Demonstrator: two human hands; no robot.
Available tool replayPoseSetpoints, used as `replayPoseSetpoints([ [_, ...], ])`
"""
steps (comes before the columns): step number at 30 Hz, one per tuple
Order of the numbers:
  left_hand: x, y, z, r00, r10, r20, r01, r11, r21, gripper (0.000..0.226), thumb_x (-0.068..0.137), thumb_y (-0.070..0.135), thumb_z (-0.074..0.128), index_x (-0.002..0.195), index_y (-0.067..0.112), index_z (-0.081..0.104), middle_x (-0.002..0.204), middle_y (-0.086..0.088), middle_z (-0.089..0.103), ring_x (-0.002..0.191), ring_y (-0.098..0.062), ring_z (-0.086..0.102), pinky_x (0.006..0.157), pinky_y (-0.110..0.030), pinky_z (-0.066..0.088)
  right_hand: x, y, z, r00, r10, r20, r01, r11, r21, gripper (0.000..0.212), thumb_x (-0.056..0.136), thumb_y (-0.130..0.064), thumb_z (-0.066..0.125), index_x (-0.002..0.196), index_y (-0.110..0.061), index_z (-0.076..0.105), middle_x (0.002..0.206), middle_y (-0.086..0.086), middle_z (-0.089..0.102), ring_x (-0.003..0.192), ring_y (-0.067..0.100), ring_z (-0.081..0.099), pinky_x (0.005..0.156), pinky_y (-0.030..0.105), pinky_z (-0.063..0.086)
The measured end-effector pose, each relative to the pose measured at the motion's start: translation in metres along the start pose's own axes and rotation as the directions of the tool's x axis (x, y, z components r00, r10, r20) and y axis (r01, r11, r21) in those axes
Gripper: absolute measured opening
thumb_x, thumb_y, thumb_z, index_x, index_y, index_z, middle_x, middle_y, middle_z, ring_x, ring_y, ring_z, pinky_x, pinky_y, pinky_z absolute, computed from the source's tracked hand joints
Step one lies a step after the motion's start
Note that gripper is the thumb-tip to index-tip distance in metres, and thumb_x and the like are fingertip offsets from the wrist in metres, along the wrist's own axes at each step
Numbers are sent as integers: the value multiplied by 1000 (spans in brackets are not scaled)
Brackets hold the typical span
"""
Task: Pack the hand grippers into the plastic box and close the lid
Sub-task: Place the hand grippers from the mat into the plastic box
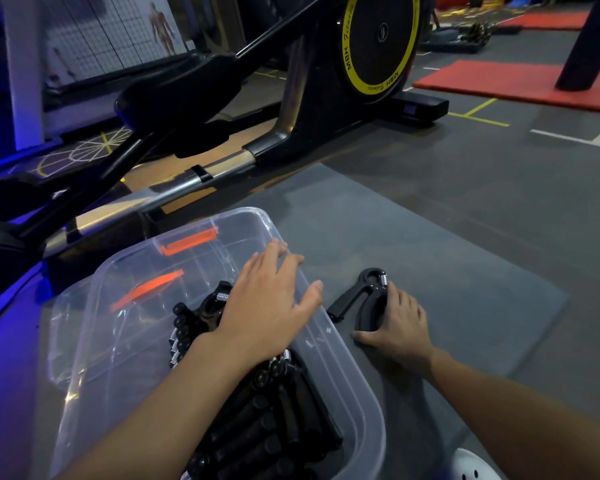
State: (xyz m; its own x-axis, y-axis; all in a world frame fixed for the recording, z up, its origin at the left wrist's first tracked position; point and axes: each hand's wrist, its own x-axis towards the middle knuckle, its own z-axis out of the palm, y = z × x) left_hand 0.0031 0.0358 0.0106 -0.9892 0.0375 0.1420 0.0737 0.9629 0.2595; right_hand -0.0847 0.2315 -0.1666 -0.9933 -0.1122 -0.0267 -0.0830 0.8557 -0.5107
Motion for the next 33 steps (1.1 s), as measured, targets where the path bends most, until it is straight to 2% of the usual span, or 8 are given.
replayPoseSetpoints([
  [5,0,0,0,1000,-5,19,5,1000,-19,55,97,50,38,142,18,41,148,3,28,139,-14,26,119,-36,19,3,4,-9,999,-14,41,5,979,204,116,44,-56,75,142,-12,32,135,7,44,128,29,37,106,34,34],
  [12,5,-17,-24,984,-36,175,61,988,-141,53,94,55,45,139,27,46,138,7,37,127,-23,46,107,-44,38,11,-25,-76,990,-134,-32,138,975,176,115,61,-22,89,150,-3,20,146,15,34,135,30,28,108,29,24],
  [15,0,-28,-45,994,-31,107,53,976,-212,46,93,50,48,134,29,50,128,8,45,118,-19,52,100,-46,43,16,-59,-120,970,-218,-109,232,962,144,121,60,-27,90,151,-2,15,150,15,30,138,28,26,113,31,21],
  [18,-7,-33,-69,999,-13,-36,3,958,-286,31,95,33,55,123,21,60,119,7,55,111,-12,54,100,-38,44,2,-97,-160,934,-329,-139,347,929,130,126,60,-33,90,153,-7,10,155,10,25,143,23,23,115,31,21],
  [22,-22,-36,-100,974,-118,-194,24,904,-428,20,89,29,66,109,25,66,96,14,60,85,-12,60,77,-24,47,-46,-131,-196,880,-472,-53,474,869,140,129,61,-33,91,155,-15,5,155,1,27,142,13,26,108,21,21],
  [25,-39,-42,-109,954,-153,-258,20,890,-456,24,85,34,71,107,26,66,96,12,63,80,-10,59,73,-21,47,-84,-150,-196,829,-554,78,537,826,173,131,59,-37,91,155,-17,3,155,-2,27,140,5,25,109,16,18],
  [29,-66,-59,-95,976,-170,-135,99,903,-419,37,82,33,75,117,26,63,107,7,61,73,-6,54,76,-27,49,-120,-166,-170,726,-638,258,613,770,179,132,60,-36,90,155,-19,0,158,-6,20,142,1,18,105,6,11],
  [33,-92,-76,-73,977,-204,-65,164,908,-386,42,82,33,76,121,29,62,101,12,62,68,-5,54,69,-23,42,-133,-170,-150,640,-667,381,656,733,182,129,62,-34,89,153,-28,-3,157,-10,17,139,-5,13,104,2,8],
])
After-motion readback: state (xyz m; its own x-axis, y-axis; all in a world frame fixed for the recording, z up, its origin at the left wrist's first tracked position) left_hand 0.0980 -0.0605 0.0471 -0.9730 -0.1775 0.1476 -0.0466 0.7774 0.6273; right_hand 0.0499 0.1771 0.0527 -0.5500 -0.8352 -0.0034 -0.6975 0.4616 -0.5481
